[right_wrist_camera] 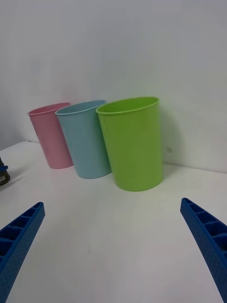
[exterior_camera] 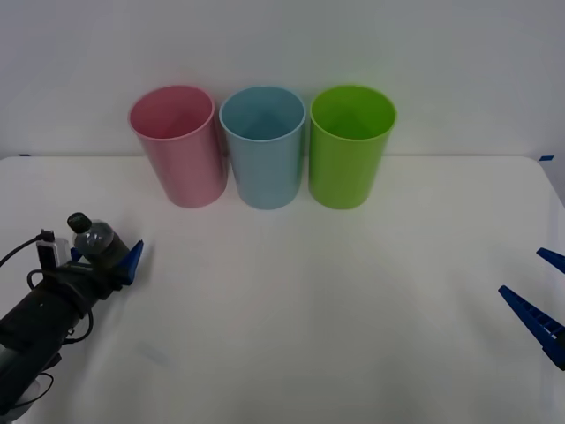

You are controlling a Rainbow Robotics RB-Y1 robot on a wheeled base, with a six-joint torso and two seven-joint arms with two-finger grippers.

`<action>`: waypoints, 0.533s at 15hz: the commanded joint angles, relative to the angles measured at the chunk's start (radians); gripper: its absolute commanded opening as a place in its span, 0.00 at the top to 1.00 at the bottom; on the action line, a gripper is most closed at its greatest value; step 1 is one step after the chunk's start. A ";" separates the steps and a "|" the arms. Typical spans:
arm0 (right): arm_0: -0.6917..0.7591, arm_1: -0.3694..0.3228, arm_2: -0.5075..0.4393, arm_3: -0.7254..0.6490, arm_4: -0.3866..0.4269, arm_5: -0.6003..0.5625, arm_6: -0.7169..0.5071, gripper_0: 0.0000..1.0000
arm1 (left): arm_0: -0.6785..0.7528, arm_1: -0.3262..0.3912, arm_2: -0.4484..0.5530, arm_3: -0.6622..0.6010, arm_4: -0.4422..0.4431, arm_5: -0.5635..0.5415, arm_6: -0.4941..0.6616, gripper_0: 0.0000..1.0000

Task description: Grasp the object on the table and drop it into the matching bin: aluminum can to the light blue bin, PET bottle to the pink bin.

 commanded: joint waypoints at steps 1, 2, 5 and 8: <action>0.000 0.000 0.000 0.000 0.000 0.000 0.000 0.00 | 0.000 0.000 -0.001 0.001 0.000 0.000 -0.003 0.00; 0.000 0.000 0.000 0.000 0.000 0.000 0.000 0.00 | 0.000 0.000 -0.001 0.001 0.000 -0.002 -0.006 0.42; 0.000 0.000 0.000 0.000 0.000 0.000 0.000 0.00 | 0.001 0.000 0.004 -0.001 0.001 -0.003 -0.017 1.00; 0.000 0.000 0.000 0.000 0.000 0.000 0.000 0.00 | 0.001 0.000 0.008 -0.001 0.000 -0.003 -0.027 1.00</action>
